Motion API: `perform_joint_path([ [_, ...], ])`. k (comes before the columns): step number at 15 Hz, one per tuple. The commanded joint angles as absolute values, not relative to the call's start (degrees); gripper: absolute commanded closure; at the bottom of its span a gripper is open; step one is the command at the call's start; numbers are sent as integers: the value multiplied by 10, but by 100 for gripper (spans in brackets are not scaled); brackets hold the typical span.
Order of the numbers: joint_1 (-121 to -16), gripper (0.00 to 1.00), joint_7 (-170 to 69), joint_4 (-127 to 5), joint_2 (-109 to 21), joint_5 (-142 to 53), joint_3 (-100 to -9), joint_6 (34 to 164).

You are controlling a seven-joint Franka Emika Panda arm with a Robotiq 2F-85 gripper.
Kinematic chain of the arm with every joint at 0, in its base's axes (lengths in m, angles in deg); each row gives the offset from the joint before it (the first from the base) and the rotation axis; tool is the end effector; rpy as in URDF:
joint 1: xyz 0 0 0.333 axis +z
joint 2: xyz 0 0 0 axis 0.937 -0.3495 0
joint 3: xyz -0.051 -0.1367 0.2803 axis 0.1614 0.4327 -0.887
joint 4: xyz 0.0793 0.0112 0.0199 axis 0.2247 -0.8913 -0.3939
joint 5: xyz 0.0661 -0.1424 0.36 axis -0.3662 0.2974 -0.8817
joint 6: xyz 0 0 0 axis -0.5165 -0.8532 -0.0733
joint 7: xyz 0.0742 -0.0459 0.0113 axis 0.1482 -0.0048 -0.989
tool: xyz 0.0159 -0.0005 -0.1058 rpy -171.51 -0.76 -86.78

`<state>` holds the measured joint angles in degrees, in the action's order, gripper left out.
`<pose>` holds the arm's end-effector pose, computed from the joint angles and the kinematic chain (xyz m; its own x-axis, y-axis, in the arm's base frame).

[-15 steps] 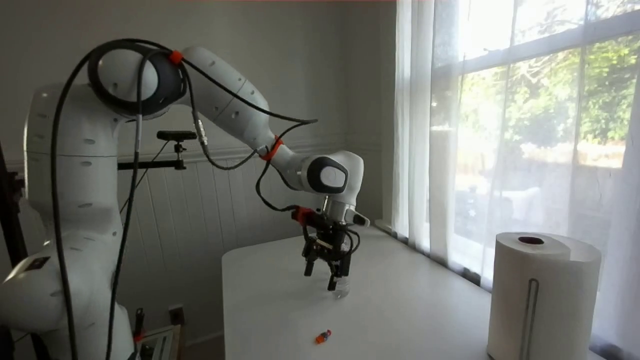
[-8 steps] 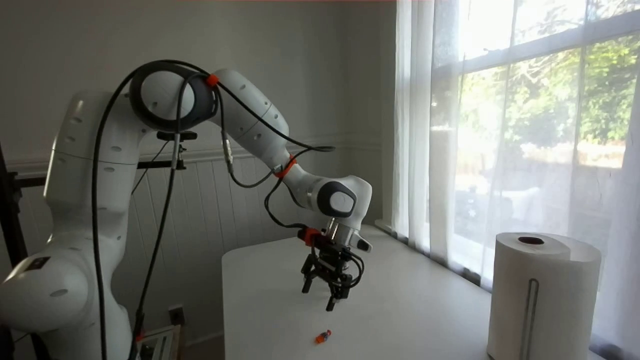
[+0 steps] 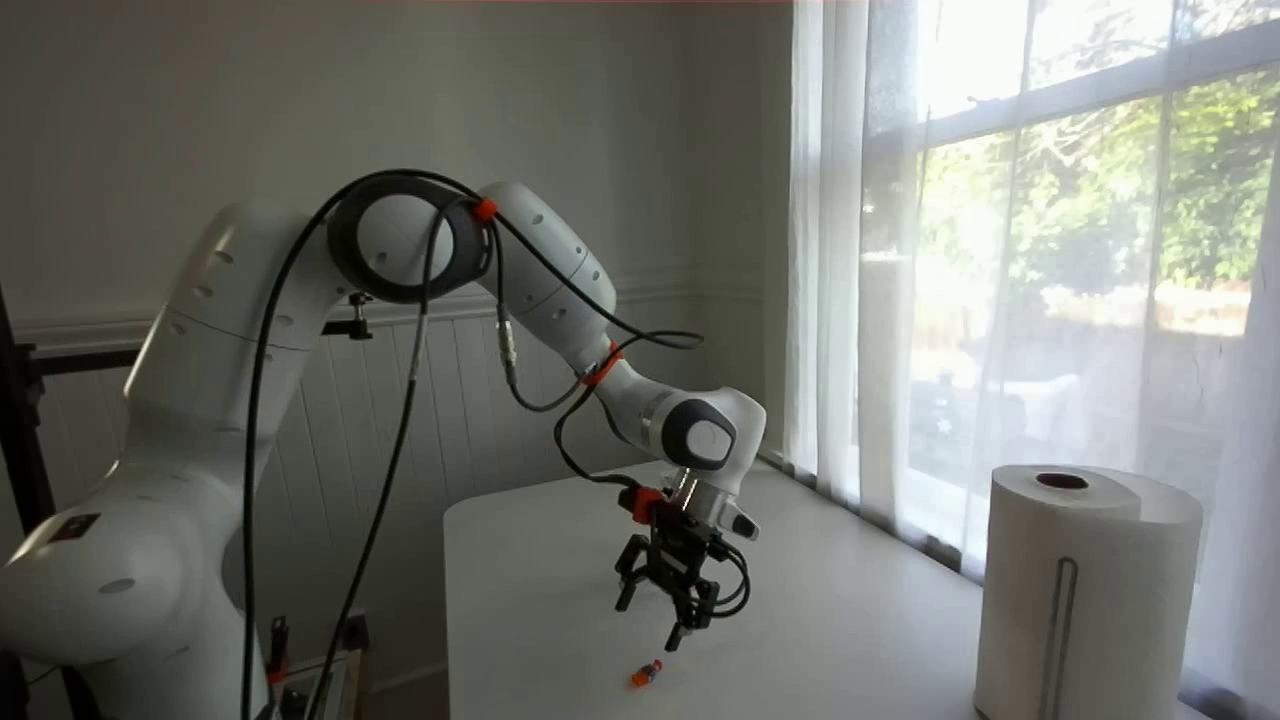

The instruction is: Place the orange and blue object on the table upright

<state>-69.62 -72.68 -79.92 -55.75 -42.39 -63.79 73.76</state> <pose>0.5529 0.0434 0.1965 0.7688 0.4107 -0.4902 0.3978 -0.9073 -0.1364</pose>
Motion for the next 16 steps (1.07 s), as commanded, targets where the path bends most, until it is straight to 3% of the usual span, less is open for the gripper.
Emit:
perform_joint_path([
  [1, -698, 0, -745, -737, -606, -428, -634, 682],
  [10, -697, 0, -733, -672, -659, -426, -634, 631],
  [13, -695, 13, -726, -665, -664, -422, -631, 631],
  [14, -695, 19, -727, -663, -666, -422, -631, 631],
  [15, -695, 32, -727, -662, -667, -422, -631, 631],
  [16, -694, 32, -727, -661, -668, -421, -631, 630],
])
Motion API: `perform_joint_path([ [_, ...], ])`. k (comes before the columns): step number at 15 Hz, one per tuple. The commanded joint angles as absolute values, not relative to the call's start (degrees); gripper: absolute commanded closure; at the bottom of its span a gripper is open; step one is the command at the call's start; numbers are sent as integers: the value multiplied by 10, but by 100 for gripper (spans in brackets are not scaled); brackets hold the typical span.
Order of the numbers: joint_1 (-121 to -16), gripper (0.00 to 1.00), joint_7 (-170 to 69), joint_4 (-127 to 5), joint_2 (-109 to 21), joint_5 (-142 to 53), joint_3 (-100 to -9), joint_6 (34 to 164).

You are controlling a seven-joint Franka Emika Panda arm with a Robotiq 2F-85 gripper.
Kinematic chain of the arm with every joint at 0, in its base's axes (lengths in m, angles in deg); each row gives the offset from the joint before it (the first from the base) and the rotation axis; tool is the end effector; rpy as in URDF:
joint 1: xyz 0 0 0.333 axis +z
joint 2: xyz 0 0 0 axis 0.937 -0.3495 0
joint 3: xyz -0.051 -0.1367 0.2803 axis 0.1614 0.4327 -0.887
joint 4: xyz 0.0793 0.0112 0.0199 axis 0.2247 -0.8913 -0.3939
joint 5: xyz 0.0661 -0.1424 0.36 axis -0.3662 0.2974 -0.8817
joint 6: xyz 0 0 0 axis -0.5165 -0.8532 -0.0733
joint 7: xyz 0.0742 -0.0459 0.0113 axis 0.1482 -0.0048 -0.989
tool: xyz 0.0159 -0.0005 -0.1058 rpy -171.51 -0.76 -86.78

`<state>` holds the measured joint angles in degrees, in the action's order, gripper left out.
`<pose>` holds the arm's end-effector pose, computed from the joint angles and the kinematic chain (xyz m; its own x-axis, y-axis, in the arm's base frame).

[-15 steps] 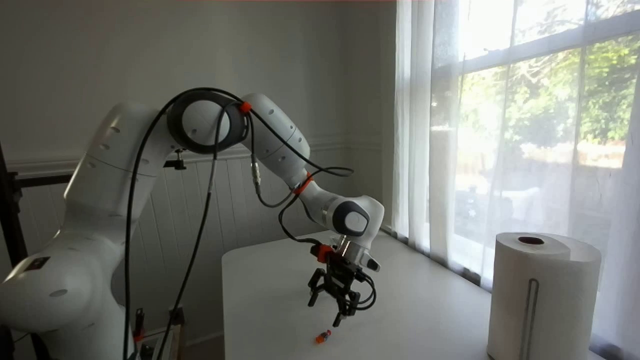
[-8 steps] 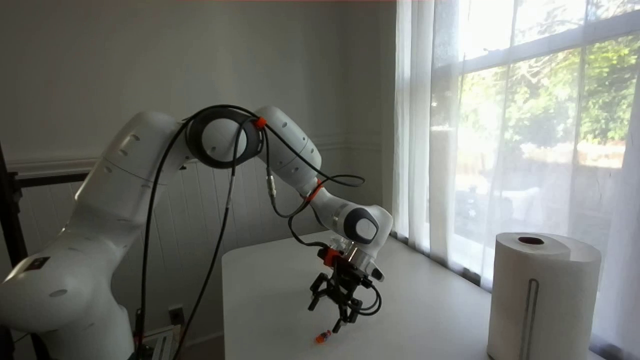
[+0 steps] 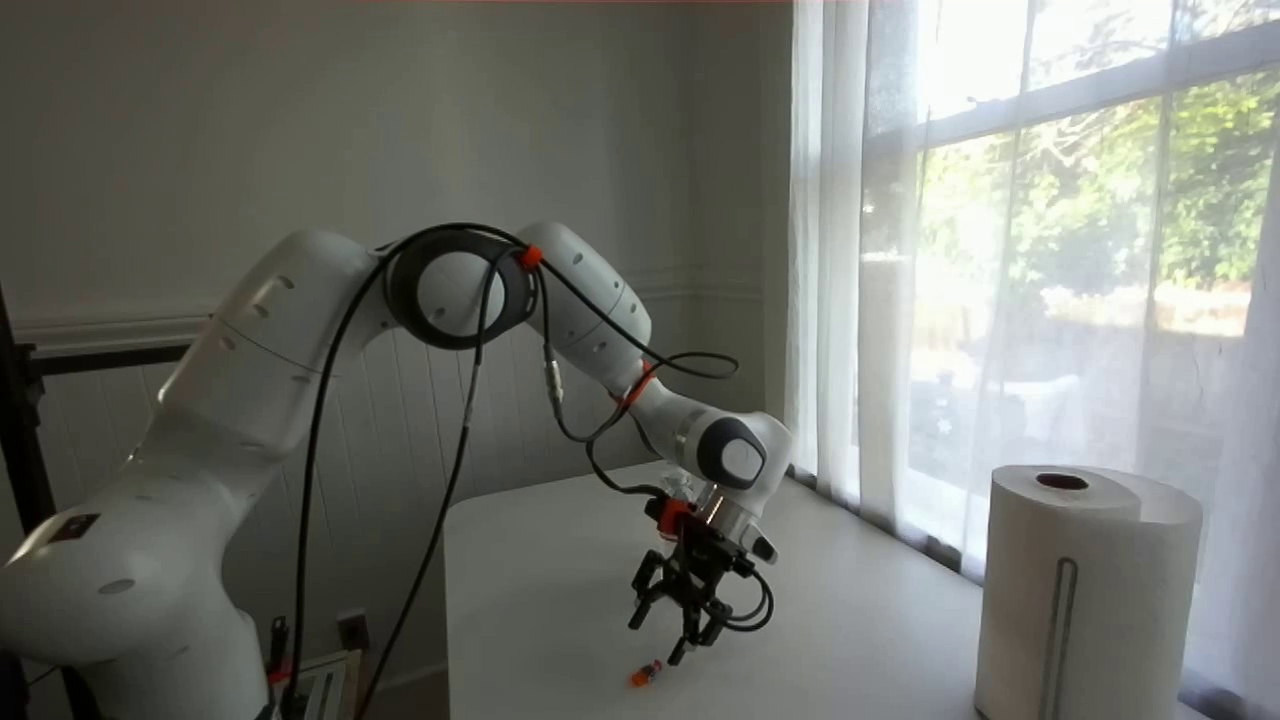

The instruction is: Place the orange and blue object on the table upright

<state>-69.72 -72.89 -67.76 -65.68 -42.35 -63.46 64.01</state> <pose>0.5824 0.0381 0.1654 0.7043 0.3939 -0.5906 0.3631 -0.9148 -0.1771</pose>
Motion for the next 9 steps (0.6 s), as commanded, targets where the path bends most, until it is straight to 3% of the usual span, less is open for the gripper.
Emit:
perform_joint_path([
  [1, -693, 23, -726, -662, -670, -418, -630, 627],
  [4, -689, 6, -721, -661, -674, -407, -626, 620],
  [6, -689, 6, -720, -662, -676, -404, -625, 618],
  [9, -690, 32, -720, -662, -678, -399, -623, 615],
])
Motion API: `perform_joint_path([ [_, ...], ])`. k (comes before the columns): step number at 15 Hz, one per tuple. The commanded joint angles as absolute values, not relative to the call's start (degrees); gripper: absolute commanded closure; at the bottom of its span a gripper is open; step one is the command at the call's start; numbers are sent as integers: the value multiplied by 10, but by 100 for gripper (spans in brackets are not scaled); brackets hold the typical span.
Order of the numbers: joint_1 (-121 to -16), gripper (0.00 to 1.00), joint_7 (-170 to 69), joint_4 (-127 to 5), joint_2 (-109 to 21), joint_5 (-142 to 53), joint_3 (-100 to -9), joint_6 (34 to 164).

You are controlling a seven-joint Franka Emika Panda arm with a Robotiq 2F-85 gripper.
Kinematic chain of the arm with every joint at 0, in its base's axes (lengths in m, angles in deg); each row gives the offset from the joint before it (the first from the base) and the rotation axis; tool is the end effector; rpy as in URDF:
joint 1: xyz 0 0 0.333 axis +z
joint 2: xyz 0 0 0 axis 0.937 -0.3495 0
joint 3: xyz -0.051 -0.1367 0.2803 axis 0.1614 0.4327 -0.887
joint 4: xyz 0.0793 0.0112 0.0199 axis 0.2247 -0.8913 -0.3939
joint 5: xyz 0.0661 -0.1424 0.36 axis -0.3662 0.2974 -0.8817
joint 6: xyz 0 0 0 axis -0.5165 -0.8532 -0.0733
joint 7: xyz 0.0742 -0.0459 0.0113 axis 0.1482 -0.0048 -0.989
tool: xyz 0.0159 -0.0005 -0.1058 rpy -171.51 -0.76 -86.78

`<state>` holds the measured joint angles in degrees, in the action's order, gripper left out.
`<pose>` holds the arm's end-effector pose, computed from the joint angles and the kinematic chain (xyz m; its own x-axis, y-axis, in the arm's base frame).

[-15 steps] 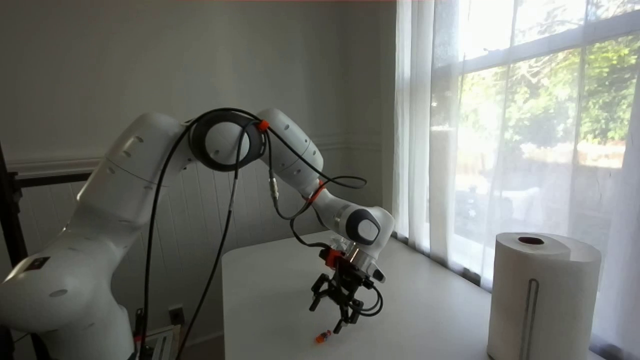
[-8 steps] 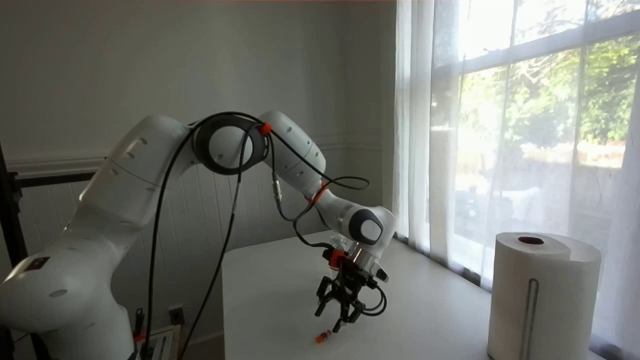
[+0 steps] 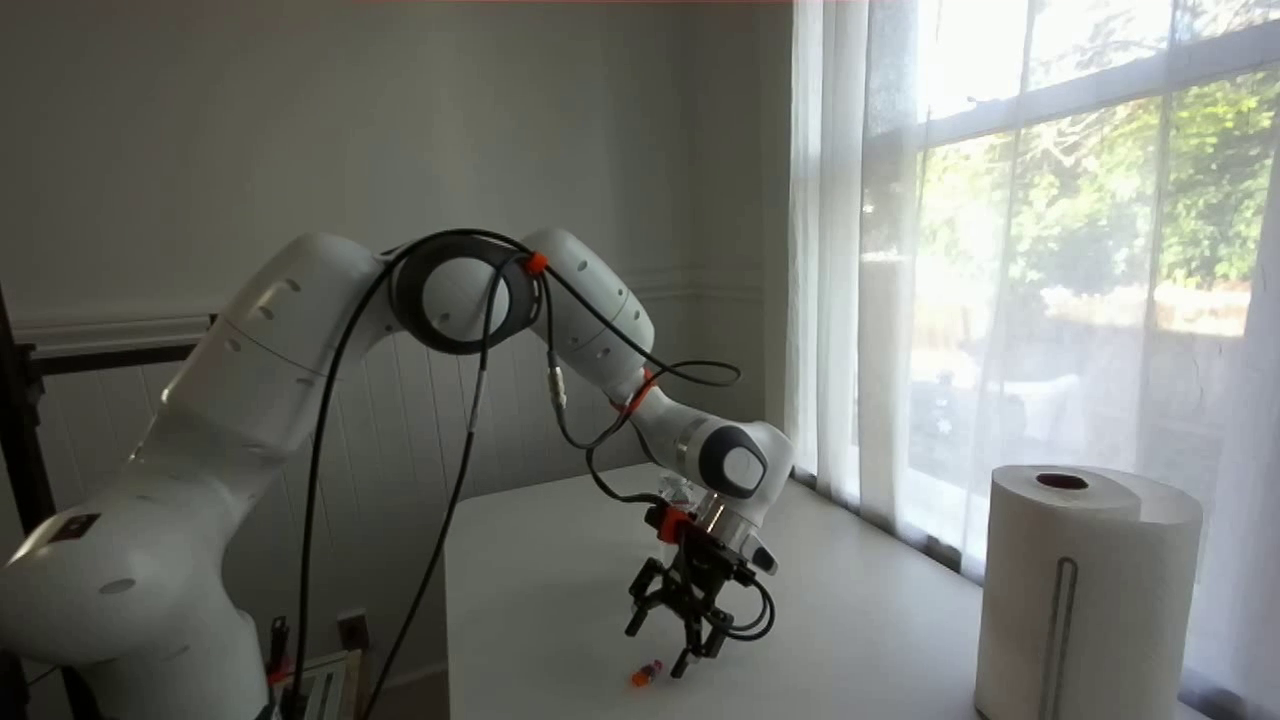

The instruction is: Place the orange and blue object on the table upright

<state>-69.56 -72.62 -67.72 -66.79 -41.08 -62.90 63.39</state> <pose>0.5783 0.0321 0.1542 0.6849 0.3840 -0.6192 0.3655 -0.9163 -0.1639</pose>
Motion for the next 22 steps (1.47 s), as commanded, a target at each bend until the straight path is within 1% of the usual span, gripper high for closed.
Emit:
perform_joint_path([
  [1, -691, 39, -721, -663, -678, -399, -622, 614],
  [2, -691, 47, -721, -662, -679, -398, -622, 614],
  [7, -690, 83, -721, -658, -680, -390, -619, 610],
  [9, -690, 95, -721, -657, -682, -387, -618, 608],
  [10, -690, 99, -721, -657, -682, -387, -618, 608],
  [11, -690, 100, -721, -656, -682, -386, -618, 607],
  [12, -690, 97, -721, -656, -682, -386, -618, 605],
  [15, -689, 97, -718, -660, -675, -384, -617, 604],
  [22, -691, 97, -684, -711, -585, -371, -606, 629],
])
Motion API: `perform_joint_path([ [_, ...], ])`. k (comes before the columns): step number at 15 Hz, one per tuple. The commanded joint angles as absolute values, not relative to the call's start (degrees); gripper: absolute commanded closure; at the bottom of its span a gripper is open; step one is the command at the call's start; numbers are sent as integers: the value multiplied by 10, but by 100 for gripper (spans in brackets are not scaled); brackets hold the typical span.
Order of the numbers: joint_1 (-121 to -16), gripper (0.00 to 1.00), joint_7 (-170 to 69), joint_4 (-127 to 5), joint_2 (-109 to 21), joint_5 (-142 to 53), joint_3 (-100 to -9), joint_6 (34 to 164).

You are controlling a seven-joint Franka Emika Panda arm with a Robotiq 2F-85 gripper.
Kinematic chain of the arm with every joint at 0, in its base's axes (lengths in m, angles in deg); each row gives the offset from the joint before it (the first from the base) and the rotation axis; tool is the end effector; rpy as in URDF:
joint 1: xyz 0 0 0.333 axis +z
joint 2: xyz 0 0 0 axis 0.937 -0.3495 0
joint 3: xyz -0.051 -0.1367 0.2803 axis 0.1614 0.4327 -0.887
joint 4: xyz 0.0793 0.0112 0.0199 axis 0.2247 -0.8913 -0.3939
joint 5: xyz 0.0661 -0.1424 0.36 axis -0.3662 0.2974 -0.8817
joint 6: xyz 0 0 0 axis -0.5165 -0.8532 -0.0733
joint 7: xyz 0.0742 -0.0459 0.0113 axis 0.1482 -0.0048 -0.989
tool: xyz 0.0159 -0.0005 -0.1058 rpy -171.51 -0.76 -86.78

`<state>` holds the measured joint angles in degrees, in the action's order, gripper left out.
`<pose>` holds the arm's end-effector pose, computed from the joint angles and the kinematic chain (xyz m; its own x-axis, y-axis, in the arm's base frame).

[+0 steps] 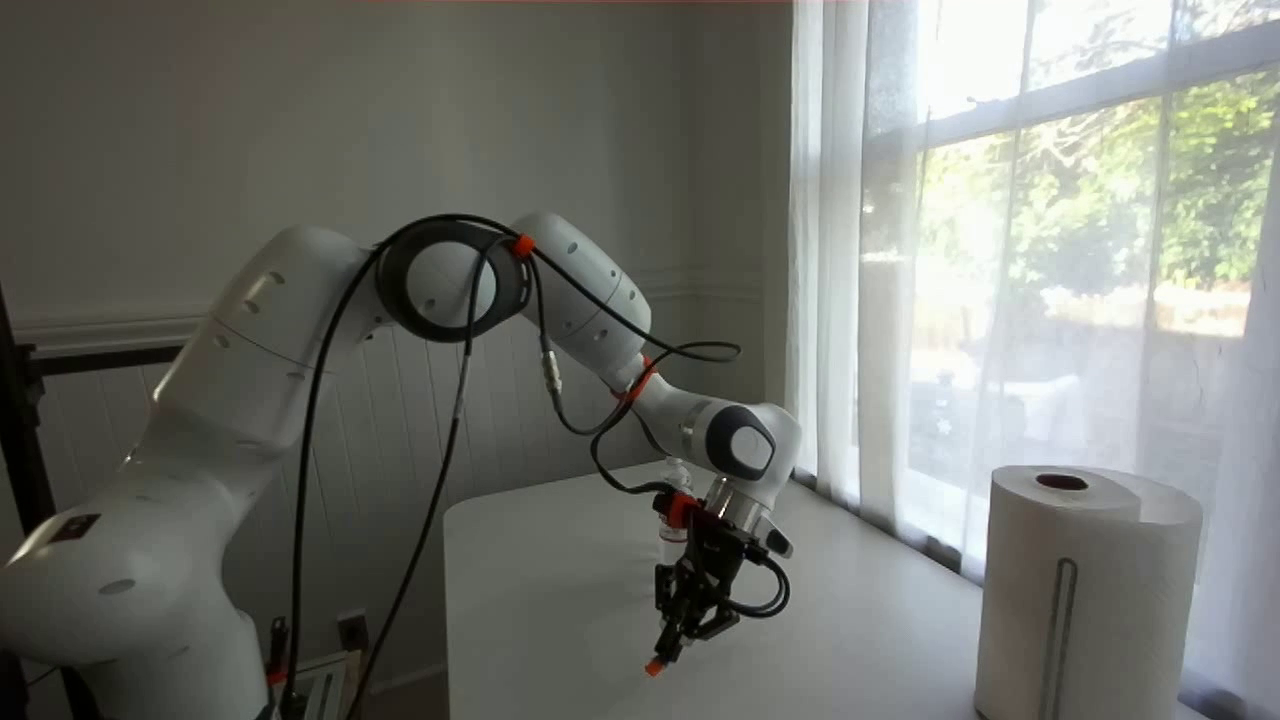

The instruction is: Place the orange and blue object on the table upright

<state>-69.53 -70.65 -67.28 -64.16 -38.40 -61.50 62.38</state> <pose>0.5873 0.0140 0.1833 0.7164 0.3319 -0.6137 0.3594 -0.9295 -0.0832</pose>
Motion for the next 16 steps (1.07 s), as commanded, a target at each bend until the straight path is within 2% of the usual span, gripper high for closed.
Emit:
perform_joint_path([
  [1, -691, 97, -674, -718, -572, -368, -603, 637],
  [7, -691, 97, -591, -784, -500, -364, -588, 744],
  [16, -677, 97, -453, -905, -450, -329, -556, 1011],
])
